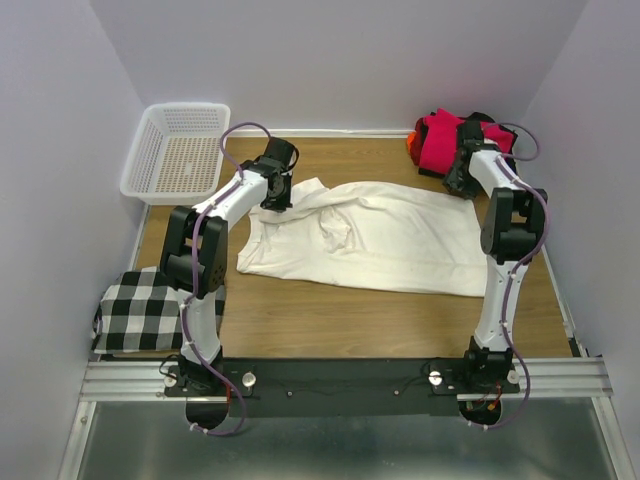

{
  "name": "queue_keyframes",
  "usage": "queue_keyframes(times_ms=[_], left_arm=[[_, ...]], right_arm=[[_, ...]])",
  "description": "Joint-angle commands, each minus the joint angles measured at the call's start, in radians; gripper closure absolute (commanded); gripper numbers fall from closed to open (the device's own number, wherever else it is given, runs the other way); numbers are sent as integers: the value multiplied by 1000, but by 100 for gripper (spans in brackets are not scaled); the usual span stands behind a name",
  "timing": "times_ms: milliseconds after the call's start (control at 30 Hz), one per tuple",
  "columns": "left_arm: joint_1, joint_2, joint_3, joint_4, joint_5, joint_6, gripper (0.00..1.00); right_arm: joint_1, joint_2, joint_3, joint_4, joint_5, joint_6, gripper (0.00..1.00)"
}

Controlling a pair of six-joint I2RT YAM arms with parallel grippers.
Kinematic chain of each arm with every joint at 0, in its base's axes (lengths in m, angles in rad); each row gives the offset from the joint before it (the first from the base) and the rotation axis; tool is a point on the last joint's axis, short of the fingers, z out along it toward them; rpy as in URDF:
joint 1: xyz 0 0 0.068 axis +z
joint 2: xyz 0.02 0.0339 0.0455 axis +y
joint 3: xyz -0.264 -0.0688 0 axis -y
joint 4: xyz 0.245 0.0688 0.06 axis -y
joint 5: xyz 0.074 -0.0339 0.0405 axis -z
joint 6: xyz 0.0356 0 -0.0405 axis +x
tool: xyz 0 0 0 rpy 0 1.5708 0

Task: Fold and stack the t-shirts
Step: Grap the side of the flattened tshirt furthest away from the robot with both arms

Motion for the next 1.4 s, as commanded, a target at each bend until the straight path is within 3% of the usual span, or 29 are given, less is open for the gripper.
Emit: queue_keyframes(times_ms=[0,167,267,400,500,1067,1367], left_arm=[[-6,15,41,2,13,2,100],[-6,32,67,-5,15,10,100],[-6,37,75,-7,12,15,100],[-6,40,84,-9,5,19,100],[-6,46,104,-10,-8,21,100],[17,199,501,67,-97,-31,100],[23,147,472,116,-162,-30,100]], right_arm=[[-3,11,-57,-4,-84,20,40],[-3,-21,-136,-4,-108,34,40],[-3,-32,-173,-4,-118,49,49],[-3,-35,-177,-4,-110,57,88],[-3,-51,-162,-7,-90,55,99],[-3,-169,-39,-50,69,8,99],[-3,-250,-36,-50,99,-8,99]])
